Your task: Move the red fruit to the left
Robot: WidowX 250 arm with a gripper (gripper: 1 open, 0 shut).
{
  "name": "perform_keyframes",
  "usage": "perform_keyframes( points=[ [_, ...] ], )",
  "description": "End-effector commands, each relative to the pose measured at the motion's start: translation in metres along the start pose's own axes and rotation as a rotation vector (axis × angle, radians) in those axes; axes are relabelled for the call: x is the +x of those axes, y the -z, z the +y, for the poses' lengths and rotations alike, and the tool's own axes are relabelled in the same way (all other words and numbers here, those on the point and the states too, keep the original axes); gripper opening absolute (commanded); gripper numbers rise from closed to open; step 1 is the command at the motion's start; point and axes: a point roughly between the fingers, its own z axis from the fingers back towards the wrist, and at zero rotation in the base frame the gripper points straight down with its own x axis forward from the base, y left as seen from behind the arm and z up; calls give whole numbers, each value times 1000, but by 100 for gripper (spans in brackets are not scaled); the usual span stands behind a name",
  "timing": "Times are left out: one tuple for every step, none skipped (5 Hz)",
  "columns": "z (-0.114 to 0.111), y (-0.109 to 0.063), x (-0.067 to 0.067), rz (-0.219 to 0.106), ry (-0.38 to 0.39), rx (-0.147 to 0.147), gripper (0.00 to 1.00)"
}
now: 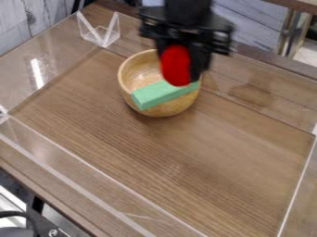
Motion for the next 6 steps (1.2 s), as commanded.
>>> perform_keyframes(
  points=[
    [48, -7, 5, -48, -25, 6, 0],
    [99, -1, 5, -48, -73, 23, 0],
    [143, 7, 11, -51, -159, 46, 0],
    [172, 19, 15, -50, -216, 50, 0],
    [190, 28, 35, -43, -183, 45, 0],
    [204, 39, 51, -33, -169, 45, 0]
  ],
)
